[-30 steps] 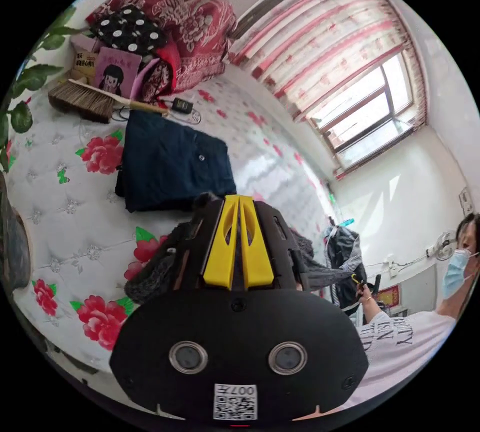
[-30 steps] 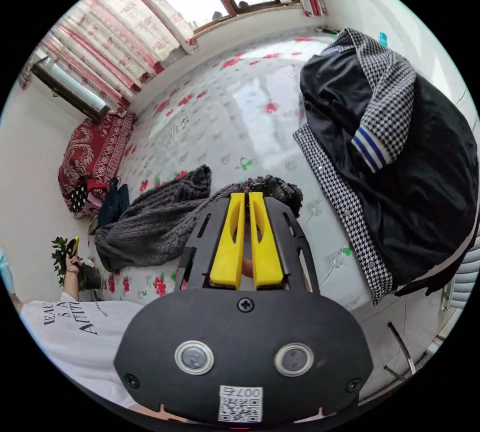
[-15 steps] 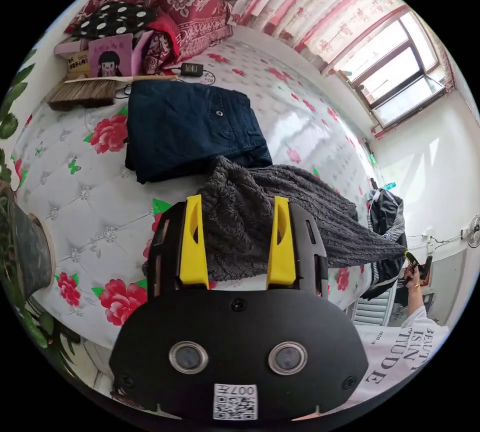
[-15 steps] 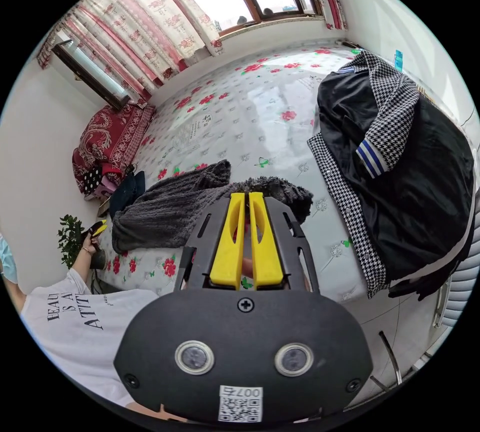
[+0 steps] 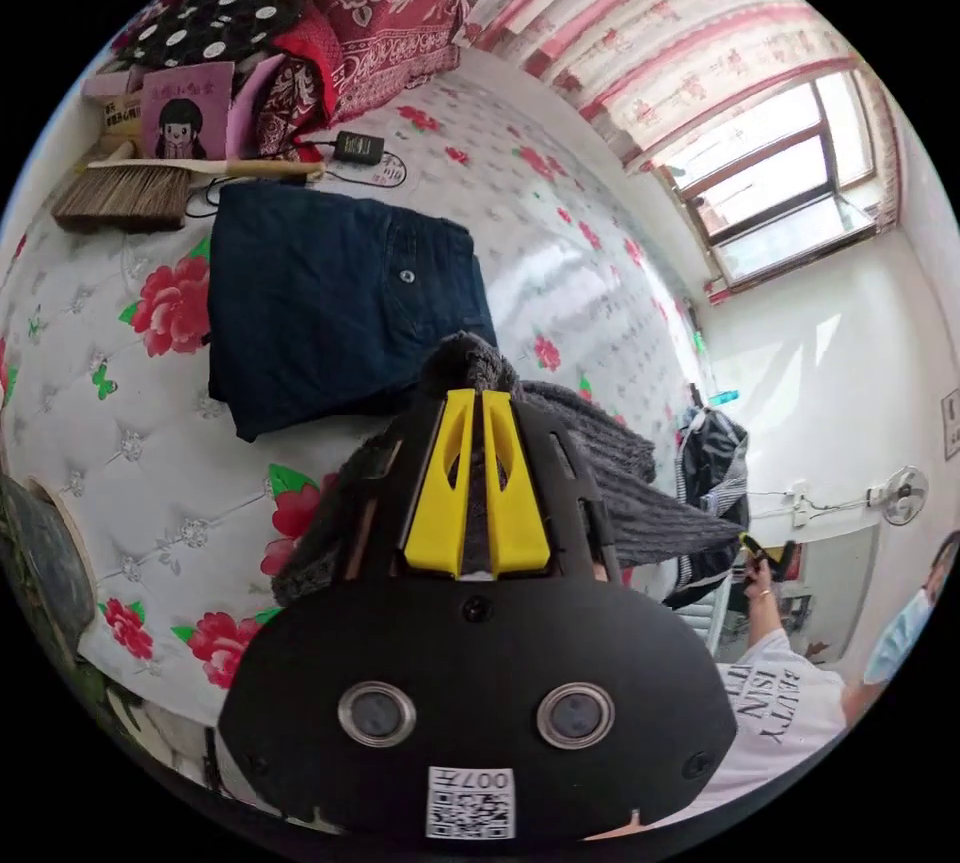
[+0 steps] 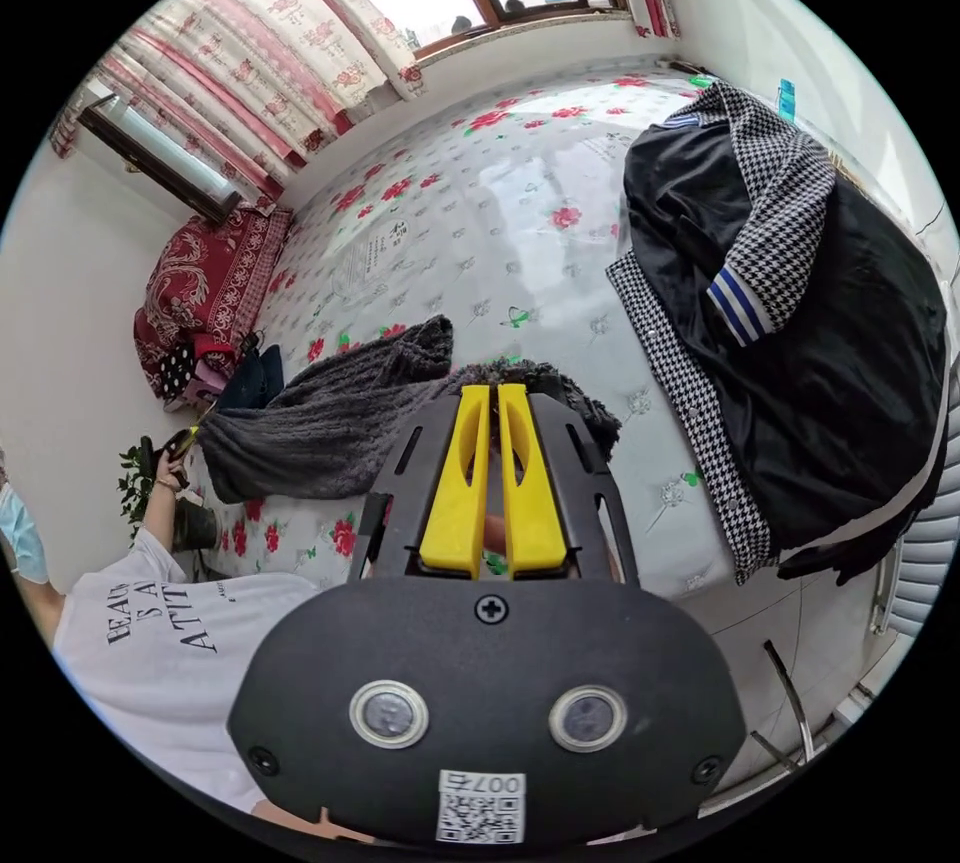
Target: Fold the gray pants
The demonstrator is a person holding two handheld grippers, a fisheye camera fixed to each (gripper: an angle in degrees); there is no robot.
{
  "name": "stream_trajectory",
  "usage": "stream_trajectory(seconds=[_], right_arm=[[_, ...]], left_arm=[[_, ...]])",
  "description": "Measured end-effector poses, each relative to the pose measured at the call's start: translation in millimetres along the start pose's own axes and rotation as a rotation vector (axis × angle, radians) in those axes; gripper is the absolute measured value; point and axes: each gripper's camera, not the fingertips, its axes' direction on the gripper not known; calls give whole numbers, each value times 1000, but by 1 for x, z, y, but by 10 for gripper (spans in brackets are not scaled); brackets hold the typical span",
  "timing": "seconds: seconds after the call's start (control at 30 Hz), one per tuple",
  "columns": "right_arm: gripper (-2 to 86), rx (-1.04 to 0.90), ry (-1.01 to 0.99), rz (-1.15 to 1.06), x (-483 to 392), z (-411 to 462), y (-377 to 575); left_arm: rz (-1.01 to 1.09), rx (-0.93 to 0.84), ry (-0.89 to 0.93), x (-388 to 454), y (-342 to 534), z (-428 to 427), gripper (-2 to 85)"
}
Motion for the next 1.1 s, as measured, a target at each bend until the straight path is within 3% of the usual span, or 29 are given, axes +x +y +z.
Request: stream_trajectory(seconds=[0.2,0.33,0.5,0.6,0.77,0.87,1.0,1.1], right_arm=[[-2,215,-123,-111,-55,-60,-85],[-2,294,-151,-182,-68,-105,-105],[-2,153,-159,-254,-57,-88,-96],[-2,-18,-74,-293,-49,-33,-76],[-2,-414,93,-164,-13,108,-29],[-2,-553,207,-214,-18,140,-10],[-2,-546,219,-319,-34,114,-12],[-2,-419,111,-305,-36,70,-18]], left_arm=[[153,247,83,45,5,-131,-9],[195,273,40,45,54,-188,-9],[102,67,-222,4,162,-190,-10],[-90,-33,-262,-45,230,-154,-10],[-333,-213,-294,-106,319,-90,-10],[-374,-187,-303,-108,339,-91,-10],[-279,-105,-314,-78,339,-125,-10],[-257,-95,-368,-67,350,-134,-10]])
